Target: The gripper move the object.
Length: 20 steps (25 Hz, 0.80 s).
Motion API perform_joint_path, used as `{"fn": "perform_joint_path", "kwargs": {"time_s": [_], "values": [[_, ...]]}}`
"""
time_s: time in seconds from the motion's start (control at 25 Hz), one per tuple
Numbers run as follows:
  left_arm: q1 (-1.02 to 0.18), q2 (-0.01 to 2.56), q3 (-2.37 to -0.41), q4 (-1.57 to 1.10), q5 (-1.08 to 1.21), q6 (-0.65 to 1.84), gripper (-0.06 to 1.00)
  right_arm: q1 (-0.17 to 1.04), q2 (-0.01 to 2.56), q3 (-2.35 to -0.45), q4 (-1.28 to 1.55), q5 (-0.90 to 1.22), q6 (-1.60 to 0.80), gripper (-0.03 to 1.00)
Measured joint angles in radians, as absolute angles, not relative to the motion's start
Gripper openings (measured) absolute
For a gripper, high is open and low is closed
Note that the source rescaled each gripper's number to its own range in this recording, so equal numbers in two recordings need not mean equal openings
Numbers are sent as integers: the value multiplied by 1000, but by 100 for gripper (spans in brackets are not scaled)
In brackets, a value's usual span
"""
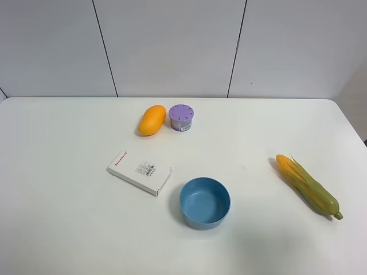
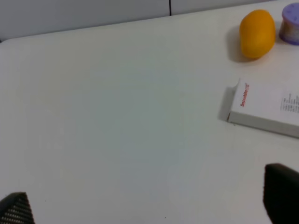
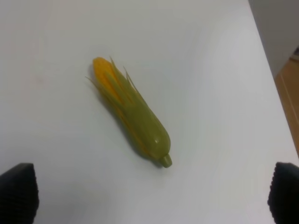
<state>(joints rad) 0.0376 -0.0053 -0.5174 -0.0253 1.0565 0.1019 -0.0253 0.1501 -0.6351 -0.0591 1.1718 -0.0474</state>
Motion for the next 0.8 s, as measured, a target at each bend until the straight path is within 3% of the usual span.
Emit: {"fn": "perform_joint_path", "kwargs": {"time_s": [0.28,0.8], "values": [[38,-5,-517,-25,1057,102,100,3,7,-573,-70,1107,-30,100],[38,-5,-517,-25,1057,102,100,4,-2,-500,-31,1071,23,100]]}}
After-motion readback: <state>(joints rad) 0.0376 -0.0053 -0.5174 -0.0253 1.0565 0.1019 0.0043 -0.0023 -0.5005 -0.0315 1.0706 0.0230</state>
